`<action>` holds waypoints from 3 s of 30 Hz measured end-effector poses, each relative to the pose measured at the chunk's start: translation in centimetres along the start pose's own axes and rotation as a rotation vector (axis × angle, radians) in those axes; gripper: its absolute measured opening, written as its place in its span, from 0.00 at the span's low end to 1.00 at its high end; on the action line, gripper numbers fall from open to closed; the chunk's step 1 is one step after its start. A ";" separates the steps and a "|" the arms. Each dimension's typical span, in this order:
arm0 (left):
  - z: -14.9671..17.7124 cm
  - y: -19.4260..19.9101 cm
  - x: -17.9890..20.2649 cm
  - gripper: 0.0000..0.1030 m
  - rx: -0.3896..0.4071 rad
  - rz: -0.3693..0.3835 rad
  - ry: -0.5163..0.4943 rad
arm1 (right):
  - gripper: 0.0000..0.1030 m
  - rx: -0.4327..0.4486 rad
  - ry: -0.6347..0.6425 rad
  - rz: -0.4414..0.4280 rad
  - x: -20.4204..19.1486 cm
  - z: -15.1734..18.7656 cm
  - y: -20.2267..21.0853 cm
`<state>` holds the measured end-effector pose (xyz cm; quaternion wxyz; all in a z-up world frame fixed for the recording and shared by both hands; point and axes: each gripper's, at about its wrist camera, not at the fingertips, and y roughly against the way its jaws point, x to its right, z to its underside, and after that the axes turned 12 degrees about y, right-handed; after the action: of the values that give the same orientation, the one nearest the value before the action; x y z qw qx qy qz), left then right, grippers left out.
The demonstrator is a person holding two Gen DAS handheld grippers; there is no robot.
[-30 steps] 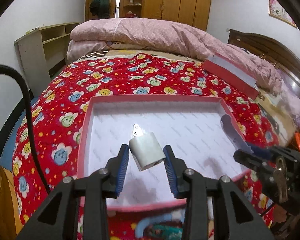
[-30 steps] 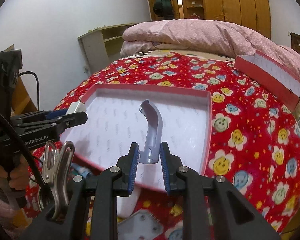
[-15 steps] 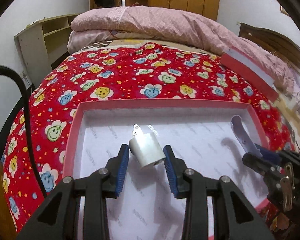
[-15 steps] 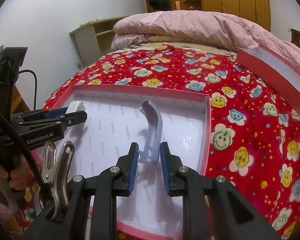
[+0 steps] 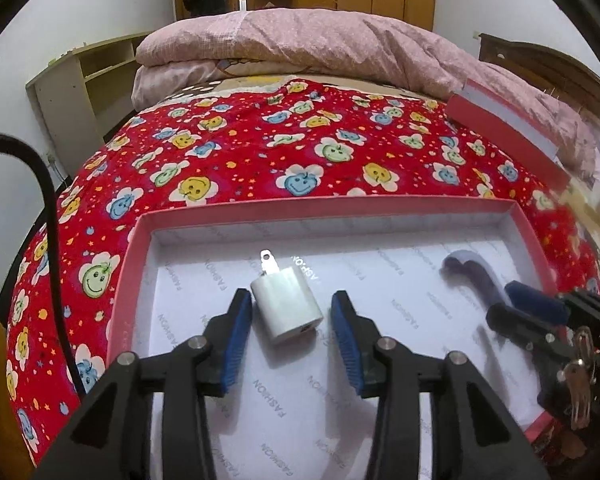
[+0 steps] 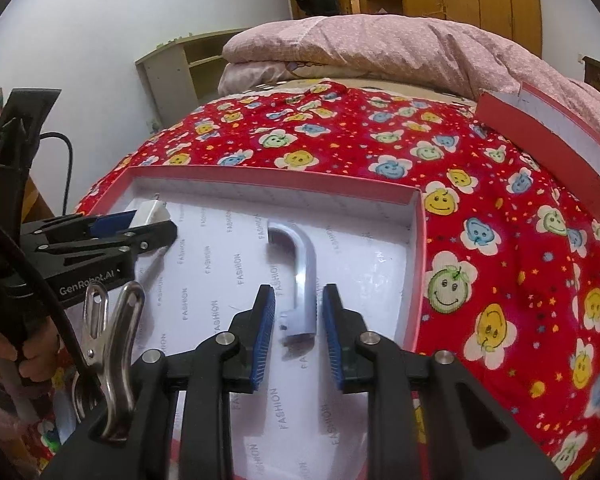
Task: Organize rigid objects
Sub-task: 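Carry both items into the red tray and open both grippers to release them, then lift both grippers out of the tray and back over the scattered objects, then lower the right gripper to the orange-labelled pill bottle while the left approaches the green keychain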
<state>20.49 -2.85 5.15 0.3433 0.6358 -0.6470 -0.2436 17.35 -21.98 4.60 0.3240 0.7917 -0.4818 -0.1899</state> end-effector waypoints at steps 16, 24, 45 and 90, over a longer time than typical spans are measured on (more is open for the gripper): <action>0.1 4.9 -0.6 0.58 0.043 0.021 0.040 | 0.41 0.070 0.021 0.018 -1.0 -0.4 4.2; 1.5 8.2 -0.4 0.59 0.060 0.007 0.019 | 0.41 0.127 0.045 -0.006 -3.1 -0.2 7.7; 6.9 13.9 -0.8 0.60 0.040 0.037 -0.006 | 0.46 0.091 0.051 -0.035 -7.9 4.9 12.8; 18.8 14.7 -5.2 0.60 -0.137 0.068 -0.030 | 0.61 -0.010 -0.017 0.043 -7.9 14.2 15.2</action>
<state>-3.58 1.07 3.35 0.3844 0.5848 -0.6551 -0.2848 -4.68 -24.63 4.90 0.3279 0.7779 -0.5005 -0.1921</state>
